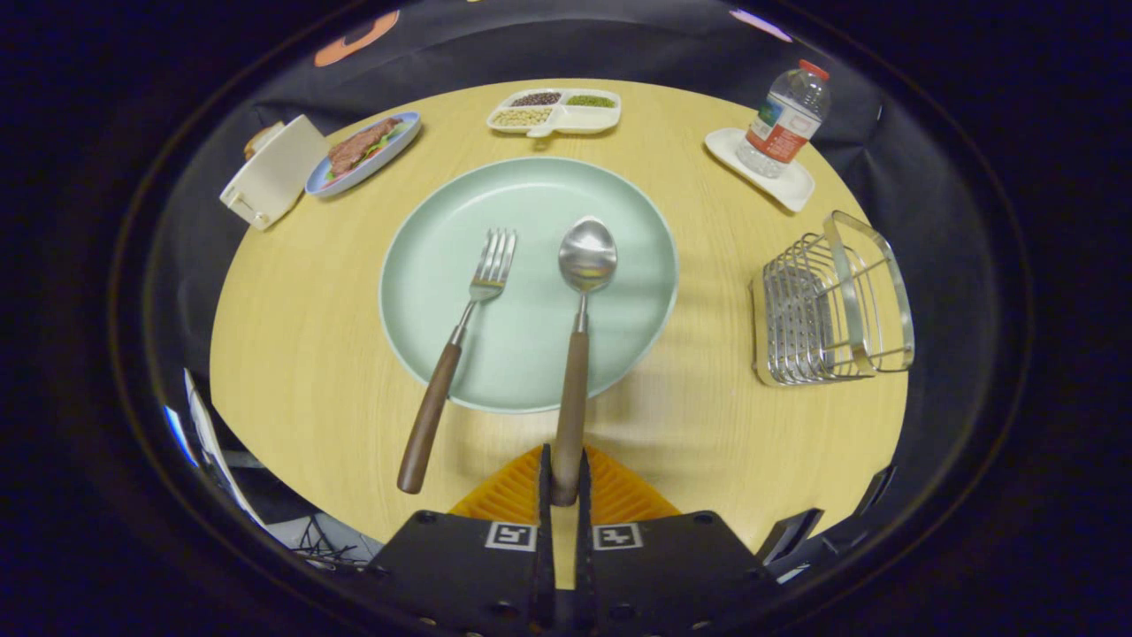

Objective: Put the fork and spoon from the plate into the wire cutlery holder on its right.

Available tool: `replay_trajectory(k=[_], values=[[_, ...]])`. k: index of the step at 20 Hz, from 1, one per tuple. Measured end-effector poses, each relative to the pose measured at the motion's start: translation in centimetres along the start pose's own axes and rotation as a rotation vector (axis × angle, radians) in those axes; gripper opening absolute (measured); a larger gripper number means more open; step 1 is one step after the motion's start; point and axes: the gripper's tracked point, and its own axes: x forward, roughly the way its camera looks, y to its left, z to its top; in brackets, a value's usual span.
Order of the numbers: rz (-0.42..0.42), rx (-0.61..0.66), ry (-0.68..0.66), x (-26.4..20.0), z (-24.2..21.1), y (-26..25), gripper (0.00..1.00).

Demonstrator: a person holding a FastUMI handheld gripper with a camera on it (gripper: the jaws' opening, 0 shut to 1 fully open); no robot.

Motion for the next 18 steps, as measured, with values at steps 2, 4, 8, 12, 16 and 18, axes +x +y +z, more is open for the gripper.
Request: replay_trajectory(k=[2,4,8,12,16,18], values=[[0.009,0.003,0.014,-0.1,-0.1,0.1,0.08],[0.014,0.013,0.016,-0.3,0.0,-0.1,0.01],[0.038,0.023,0.005,-1.3,0.1,-0.2,0.01],[0.068,0.038,-0.024,-3.6,1.2,-0.4,0.0],[0.09,0.059,-0.046,-5.7,2.1,-0.8,0.0],[0.102,0.069,-0.057,-6.6,2.6,-0.9,0.0]])
